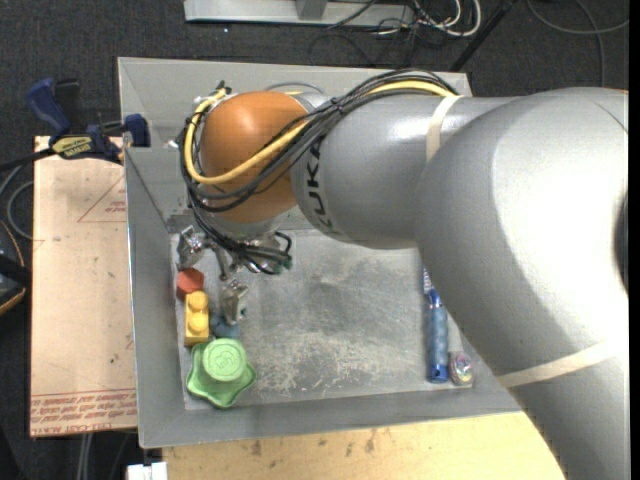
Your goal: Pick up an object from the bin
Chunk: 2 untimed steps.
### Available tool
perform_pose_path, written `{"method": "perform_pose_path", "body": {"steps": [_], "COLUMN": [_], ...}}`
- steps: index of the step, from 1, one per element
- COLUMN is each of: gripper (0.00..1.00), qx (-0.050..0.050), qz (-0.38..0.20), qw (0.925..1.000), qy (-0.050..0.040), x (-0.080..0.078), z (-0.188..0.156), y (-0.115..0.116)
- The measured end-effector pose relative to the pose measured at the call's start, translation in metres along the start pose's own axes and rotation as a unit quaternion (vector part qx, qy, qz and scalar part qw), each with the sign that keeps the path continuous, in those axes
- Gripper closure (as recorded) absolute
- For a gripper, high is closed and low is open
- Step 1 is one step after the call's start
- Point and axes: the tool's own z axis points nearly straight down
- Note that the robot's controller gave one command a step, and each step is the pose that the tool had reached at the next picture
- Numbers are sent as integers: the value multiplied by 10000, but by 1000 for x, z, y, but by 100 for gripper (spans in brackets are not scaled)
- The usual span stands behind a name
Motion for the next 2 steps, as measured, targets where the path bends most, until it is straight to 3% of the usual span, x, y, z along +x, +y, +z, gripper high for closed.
{"method": "perform_pose_path", "body": {"steps": [1,2], "gripper": [0,100], "qx": [37,21], "qz": [-1000,-993], "qw": [9950,9950], "qy": [-55,-41], "x": [17,18], "z": [16,16], "y": [11,11]}}
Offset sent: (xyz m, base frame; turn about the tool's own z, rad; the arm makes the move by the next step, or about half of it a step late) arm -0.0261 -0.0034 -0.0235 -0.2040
